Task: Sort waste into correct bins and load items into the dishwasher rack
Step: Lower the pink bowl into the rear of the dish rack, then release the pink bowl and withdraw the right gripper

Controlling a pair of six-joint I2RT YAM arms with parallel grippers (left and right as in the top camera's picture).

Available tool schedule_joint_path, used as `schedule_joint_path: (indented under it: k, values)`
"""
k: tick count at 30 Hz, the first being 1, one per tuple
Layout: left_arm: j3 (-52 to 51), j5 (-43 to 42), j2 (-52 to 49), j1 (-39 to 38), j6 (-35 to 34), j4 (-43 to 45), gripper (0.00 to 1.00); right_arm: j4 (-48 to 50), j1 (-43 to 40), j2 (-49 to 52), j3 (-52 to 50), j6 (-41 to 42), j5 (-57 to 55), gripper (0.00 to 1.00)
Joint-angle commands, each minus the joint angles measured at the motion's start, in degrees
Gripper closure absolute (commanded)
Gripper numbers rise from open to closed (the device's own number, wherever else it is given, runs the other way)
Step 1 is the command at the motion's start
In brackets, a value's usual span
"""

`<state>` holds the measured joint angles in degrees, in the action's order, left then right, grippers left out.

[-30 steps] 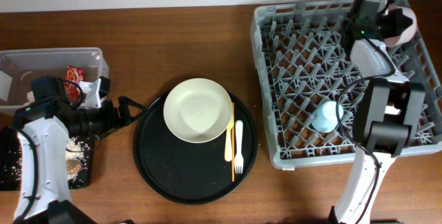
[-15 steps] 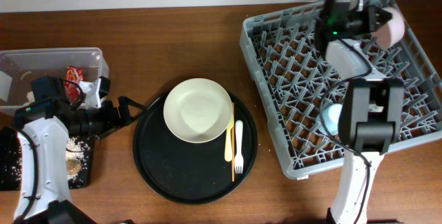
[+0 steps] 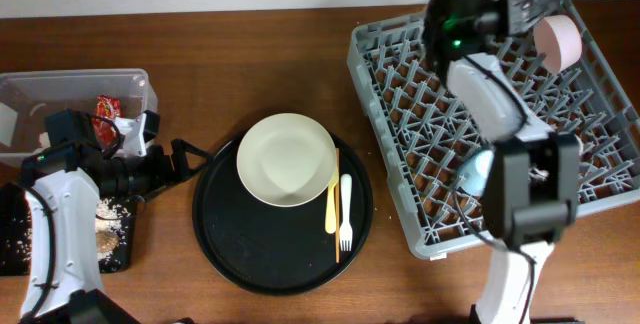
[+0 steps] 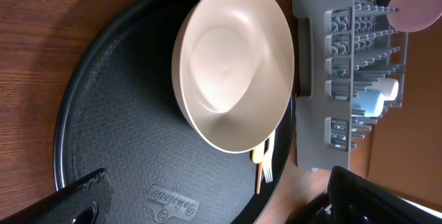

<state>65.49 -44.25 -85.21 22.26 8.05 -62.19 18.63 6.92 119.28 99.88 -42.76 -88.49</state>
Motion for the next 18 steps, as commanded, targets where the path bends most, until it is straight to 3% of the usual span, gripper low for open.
schedule_joint_path:
  k: [1,4,5,6,7,11,16,18]
  values:
    - [0.8,-0.2,-0.2,0.3,0.2,0.0,0.01,1.2,-1.8,-10.2,0.3,-2.1,0.2,0.80]
    - [0.8,-0.2,-0.2,0.3,0.2,0.0,0.01,1.2,-3.7,-14.7,0.3,-5.3,1.3,0.67]
    - [0.8,-0.2,-0.2,0.3,0.2,0.0,0.00,1.2,-4.8,-16.4,0.3,-5.3,1.7,0.50]
    - [0.8,-0.2,-0.2,0.3,0.2,0.0,0.00,1.2,-5.8,-17.7,0.3,-5.2,2.6,0.26]
    - [0.8,-0.2,-0.2,0.3,0.2,0.0,0.01,2.3,-7.0,-18.9,0.3,-5.2,3.0,0.15]
    - [0.8,-0.2,-0.2,0.3,0.2,0.0,0.01,5.8,-10.8,-23.3,0.3,-5.2,3.9,0.08]
    - [0.8,-0.2,-0.2,0.3,0.2,0.0,0.01,3.5,-3.9,-25.4,0.3,-4.1,4.0,0.09]
    - [0.8,-0.2,-0.2,0.3,0.2,0.0,0.01,1.3,2.2,-25.3,0.3,6.8,3.1,0.01]
